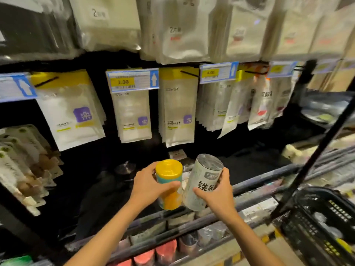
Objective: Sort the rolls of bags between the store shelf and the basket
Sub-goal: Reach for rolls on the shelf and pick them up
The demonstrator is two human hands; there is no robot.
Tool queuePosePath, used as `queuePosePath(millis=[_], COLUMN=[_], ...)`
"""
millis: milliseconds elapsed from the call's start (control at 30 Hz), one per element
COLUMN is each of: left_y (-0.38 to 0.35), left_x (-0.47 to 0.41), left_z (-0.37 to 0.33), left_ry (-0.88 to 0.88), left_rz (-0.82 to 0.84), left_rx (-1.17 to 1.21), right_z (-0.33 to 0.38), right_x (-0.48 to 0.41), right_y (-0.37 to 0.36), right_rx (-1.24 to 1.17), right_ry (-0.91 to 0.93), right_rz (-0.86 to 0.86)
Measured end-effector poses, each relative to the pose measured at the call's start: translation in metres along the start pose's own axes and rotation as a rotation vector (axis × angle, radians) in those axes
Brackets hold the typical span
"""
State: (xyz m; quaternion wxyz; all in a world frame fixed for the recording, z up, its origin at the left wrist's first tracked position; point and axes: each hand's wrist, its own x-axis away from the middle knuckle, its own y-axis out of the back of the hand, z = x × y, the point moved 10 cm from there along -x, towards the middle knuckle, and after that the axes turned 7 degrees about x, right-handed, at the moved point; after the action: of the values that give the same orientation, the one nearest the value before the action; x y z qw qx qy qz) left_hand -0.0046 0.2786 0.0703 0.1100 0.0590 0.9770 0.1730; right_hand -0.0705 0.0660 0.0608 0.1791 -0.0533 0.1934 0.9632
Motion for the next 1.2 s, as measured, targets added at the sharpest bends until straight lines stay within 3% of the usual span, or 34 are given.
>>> queuePosePath(millis=[367, 667, 900, 1200], left_y=[-0.200, -0.360, -0.471, -0.611], left_x=[0.068, 0.089, 0.055, -0.049], left_z=[-0.105, -0.153, -0.151, -0.127], left_ry=[-0.158, -0.240, -0.224, -0.091], left_rz=[0.382, 0.661, 0.767, 0.789], left_rx=[0.123, 0.140, 0.170, 0.123], right_z=[-0.058, -0.123, -0.198, -0.281], right_x=[0.114, 0.178, 0.166, 0.078], right_y=[0.225, 0.342, 0.405, 0.474], right_rx=[0.035, 0.024, 0.058, 0.085], right_ry=[-0.122, -0.259, -0.400, -0.535], right_rz=[-0.390, -0.705, -0.842, -0.903])
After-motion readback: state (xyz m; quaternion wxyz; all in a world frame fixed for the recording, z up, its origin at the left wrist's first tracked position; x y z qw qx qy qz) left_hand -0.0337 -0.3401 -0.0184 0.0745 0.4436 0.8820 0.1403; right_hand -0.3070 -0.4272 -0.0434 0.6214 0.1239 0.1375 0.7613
